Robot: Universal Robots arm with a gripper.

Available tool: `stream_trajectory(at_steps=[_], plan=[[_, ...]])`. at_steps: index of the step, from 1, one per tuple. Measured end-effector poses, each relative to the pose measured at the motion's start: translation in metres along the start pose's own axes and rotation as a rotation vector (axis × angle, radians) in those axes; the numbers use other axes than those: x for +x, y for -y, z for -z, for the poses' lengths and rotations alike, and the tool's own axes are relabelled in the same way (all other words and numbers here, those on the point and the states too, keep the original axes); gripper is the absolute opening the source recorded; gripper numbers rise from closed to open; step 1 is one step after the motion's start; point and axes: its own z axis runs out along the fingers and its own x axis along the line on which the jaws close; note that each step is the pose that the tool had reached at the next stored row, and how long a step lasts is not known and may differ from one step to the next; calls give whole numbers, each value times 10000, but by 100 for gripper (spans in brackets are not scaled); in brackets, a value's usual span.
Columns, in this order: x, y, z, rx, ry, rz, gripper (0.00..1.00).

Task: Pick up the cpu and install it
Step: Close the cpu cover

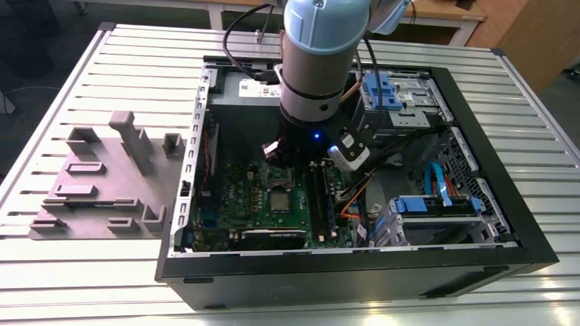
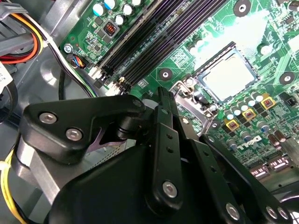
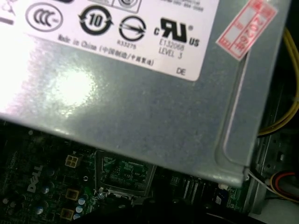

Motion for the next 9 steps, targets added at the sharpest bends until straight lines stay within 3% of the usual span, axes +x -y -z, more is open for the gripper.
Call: stream_trajectory(at_steps=[9], plan=[[0, -1, 26, 1, -1, 0, 10]])
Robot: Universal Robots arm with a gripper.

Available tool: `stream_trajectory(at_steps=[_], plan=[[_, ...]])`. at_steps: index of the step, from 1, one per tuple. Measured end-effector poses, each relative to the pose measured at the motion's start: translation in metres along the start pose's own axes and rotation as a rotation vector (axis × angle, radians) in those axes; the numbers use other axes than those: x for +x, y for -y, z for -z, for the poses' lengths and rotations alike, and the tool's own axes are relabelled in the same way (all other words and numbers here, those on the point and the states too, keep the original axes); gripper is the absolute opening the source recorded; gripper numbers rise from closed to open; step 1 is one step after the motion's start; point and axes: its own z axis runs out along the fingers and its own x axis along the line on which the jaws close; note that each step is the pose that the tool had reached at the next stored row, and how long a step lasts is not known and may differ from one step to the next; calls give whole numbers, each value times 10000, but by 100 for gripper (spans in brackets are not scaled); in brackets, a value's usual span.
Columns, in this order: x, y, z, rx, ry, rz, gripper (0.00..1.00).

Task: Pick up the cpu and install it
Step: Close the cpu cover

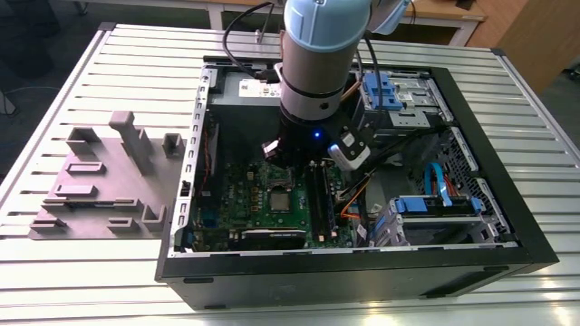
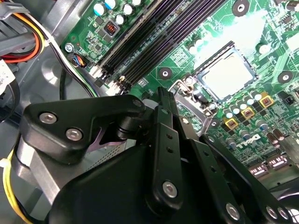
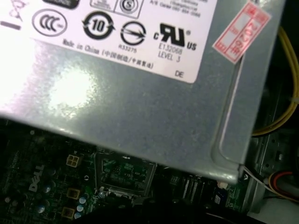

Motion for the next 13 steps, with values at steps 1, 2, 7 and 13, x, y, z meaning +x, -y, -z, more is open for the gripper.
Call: stream_trajectory(at_steps=[1, 2, 7, 13], plan=[[0, 0, 4, 0, 0, 1, 10], [0, 0, 8, -1, 0, 3, 10], [0, 1, 11, -2, 1, 11, 10], [3, 12, 15, -19, 0, 79, 10]])
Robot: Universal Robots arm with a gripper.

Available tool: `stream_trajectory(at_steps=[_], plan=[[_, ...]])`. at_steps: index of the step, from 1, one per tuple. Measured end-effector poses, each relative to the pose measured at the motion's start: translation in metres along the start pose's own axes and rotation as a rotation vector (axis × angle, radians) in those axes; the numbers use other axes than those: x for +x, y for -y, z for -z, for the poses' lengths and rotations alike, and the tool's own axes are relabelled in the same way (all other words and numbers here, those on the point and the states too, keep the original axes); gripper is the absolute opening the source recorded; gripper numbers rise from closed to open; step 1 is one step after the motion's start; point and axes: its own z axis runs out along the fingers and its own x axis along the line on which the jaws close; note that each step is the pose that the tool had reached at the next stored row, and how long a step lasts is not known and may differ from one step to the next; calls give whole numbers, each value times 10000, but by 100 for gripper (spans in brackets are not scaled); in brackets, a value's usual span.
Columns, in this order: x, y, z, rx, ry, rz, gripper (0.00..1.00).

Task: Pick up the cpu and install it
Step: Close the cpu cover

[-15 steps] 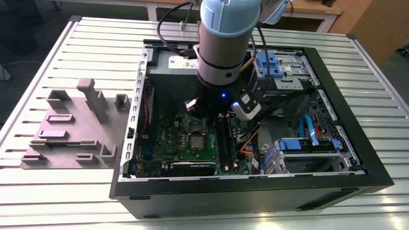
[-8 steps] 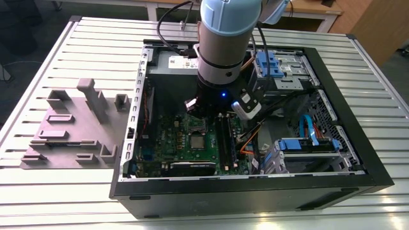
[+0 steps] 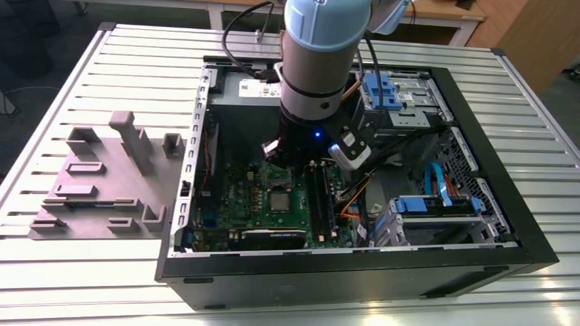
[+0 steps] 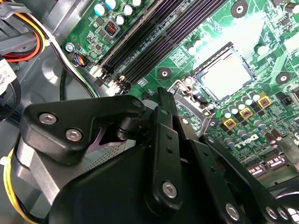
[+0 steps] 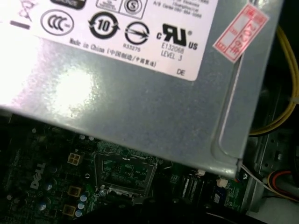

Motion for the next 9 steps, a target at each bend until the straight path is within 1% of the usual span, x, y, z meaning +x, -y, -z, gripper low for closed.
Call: stream_trajectory(at_steps=[5, 9], plan=[[3, 11, 1, -45, 9, 69, 10], [4, 14, 1, -51, 9, 87, 10]])
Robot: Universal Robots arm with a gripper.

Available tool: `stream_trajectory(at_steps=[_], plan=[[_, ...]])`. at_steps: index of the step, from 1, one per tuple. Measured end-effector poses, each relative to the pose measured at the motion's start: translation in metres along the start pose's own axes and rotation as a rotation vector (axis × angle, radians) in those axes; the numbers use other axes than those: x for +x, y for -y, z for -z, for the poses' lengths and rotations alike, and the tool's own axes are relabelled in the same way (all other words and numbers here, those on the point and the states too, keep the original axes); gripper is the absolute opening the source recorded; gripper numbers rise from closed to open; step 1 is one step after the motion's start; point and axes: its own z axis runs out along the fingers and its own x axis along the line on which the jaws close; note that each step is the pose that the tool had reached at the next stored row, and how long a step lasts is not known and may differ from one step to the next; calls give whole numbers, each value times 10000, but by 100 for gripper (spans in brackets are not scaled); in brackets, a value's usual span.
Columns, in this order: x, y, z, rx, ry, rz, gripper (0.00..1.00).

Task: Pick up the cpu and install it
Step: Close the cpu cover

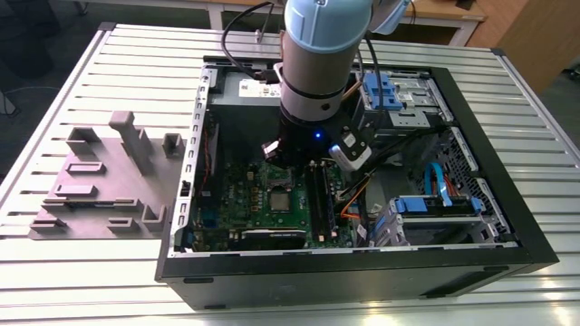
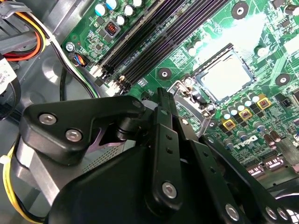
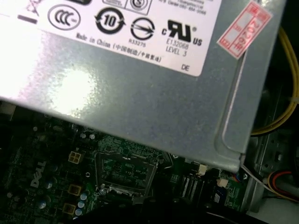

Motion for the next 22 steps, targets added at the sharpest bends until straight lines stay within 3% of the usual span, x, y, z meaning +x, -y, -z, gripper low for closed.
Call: stream_trajectory(at_steps=[16, 22], plan=[[10, 33, 29, -1, -6, 14, 10], [25, 83, 33, -3, -5, 29, 10]])
